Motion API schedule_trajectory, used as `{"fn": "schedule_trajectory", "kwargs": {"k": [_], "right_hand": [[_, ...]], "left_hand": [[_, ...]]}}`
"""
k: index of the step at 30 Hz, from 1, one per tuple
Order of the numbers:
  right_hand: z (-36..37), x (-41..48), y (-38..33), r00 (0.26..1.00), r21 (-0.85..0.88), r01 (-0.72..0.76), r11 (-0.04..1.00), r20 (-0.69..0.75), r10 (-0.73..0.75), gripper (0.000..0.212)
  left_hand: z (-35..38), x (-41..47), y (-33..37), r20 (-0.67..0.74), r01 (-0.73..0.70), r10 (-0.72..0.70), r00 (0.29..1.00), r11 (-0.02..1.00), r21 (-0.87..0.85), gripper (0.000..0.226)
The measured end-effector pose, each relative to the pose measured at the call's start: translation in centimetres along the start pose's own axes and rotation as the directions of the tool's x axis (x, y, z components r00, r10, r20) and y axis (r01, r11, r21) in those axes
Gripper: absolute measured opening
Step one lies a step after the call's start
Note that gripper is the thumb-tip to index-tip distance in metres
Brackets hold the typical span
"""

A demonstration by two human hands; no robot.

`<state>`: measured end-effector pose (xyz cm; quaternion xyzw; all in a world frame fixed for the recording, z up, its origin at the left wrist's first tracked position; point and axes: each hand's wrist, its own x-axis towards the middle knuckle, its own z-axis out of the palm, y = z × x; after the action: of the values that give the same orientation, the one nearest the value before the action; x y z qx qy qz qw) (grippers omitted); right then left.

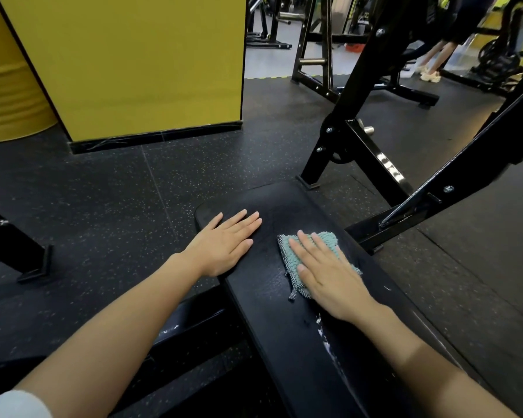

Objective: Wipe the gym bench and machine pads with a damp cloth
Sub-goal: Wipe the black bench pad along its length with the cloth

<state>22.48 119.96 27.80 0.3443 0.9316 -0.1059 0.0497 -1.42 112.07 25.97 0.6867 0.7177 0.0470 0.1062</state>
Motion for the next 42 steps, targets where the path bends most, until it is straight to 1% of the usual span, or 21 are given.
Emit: {"fn": "schedule_trajectory", "kwargs": {"k": [1,3,5,7,8,10,12,13,16,20,23,24,27,29,30,32,34,36,37,40,42], "right_hand": [[0.1,0.2,-0.2,1.000,-0.013,-0.013,1.000,-0.013,0.013,0.056],[0.5,-0.1,-1.2,0.999,-0.016,-0.013,1.000,-0.053,0.012,0.074],[0.9,-0.8,-2.6,0.999,-0.015,0.025,1.000,-0.041,-0.026,0.080],[1.2,-1.8,-4.3,0.997,0.003,0.079,0.997,-0.028,-0.078,0.075],[1.5,-2.3,-5.1,0.994,-0.014,0.106,0.994,-0.035,-0.107,0.070],[2.0,-3.2,-6.2,0.984,-0.072,0.146,0.987,-0.095,-0.153,0.058],[2.4,-3.6,-6.5,0.979,-0.064,0.169,0.984,-0.106,-0.175,0.052],[2.4,-3.7,-6.3,0.978,-0.029,0.191,0.981,-0.076,-0.193,0.052],[2.3,-3.4,-5.3,0.970,0.047,0.232,0.972,-0.084,-0.228,0.057],[1.2,-2.6,-2.7,0.993,0.049,0.113,0.992,-0.032,-0.111,0.073],[0.5,-1.9,-0.2,0.999,0.023,0.021,1.000,-0.028,-0.020,0.078],[0.5,-1.7,0.3,1.000,0.017,0.000,1.000,-0.018,0.001,0.078],[0.7,-1.5,-0.2,0.999,-0.004,-0.036,0.999,0.002,0.036,0.078],[1.3,-1.9,-1.8,0.997,-0.025,-0.046,0.999,-0.059,0.045,0.071],[1.8,-2.2,-2.8,0.993,-0.035,-0.040,0.999,-0.116,0.036,0.065],[2.6,-2.8,-4.8,0.984,-0.014,-0.009,1.000,-0.178,0.006,0.056],[3.1,-3.5,-6.6,0.981,0.014,0.045,0.999,-0.187,-0.041,0.054],[3.4,-4.2,-7.6,0.978,-0.004,0.088,0.996,-0.190,-0.087,0.055],[3.4,-4.4,-7.7,0.981,-0.018,0.099,0.995,-0.166,-0.101,0.055],[3.2,-4.7,-6.7,0.982,-0.029,0.129,0.991,-0.137,-0.131,0.053],[3.0,-4.8,-5.4,0.985,-0.031,0.106,0.994,-0.132,-0.109,0.053]], "left_hand": [[0.0,-0.1,0.1,0.000,0.005,-0.005,1.000,1.000,-0.003,0.053],[0.1,-0.2,0.1,0.006,0.014,-0.014,1.000,1.000,-0.010,0.053],[0.2,-0.3,0.1,0.011,0.020,-0.020,1.000,1.000,-0.015,0.059],[0.3,-0.5,0.3,0.010,0.021,-0.020,1.000,1.000,-0.012,0.080],[0.3,-0.6,0.4,0.011,0.021,-0.021,1.000,1.000,-0.007,0.086],[0.3,-0.6,0.5,0.005,0.020,-0.020,1.000,1.000,-0.003,0.088],[0.3,-0.7,0.5,0.001,0.024,-0.024,1.000,1.000,-0.007,0.087],[0.3,-0.7,0.5,0.001,0.027,-0.027,1.000,1.000,-0.001,0.086],[0.4,-0.9,0.8,0.014,0.042,-0.042,0.999,0.999,0.022,0.086],[0.4,-1.2,1.1,0.025,0.067,-0.067,0.997,0.998,0.001,0.088],[0.6,-1.6,1.3,0.023,0.073,-0.072,0.997,0.997,0.000,0.108],[0.6,-1.7,1.4,0.023,0.075,-0.075,0.997,0.997,0.003,0.110],[0.7,-2.1,1.6,0.024,0.085,-0.085,0.996,0.996,0.000,0.107],[0.9,-2.2,1.7,0.034,0.086,-0.086,0.996,0.996,-0.005,0.104],[0.9,-2.2,1.7,0.036,0.085,-0.085,0.996,0.996,-0.007,0.103],[0.9,-2.1,1.6,0.034,0.078,-0.078,0.996,0.997,-0.002,0.101],[0.9,-2.2,1.7,0.038,0.071,-0.071,0.997,0.997,0.008,0.100],[1.0,-2.3,1.7,0.050,0.068,-0.069,0.996,0.998,0.013,0.098],[0.9,-2.2,1.7,0.051,0.066,-0.066,0.997,0.998,0.008,0.097],[0.5,-2.2,1.9,0.067,0.065,-0.065,0.996,0.998,0.005,0.094],[0.6,-2.4,1.9,0.066,0.050,-0.051,0.997,0.999,0.012,0.089]]}}
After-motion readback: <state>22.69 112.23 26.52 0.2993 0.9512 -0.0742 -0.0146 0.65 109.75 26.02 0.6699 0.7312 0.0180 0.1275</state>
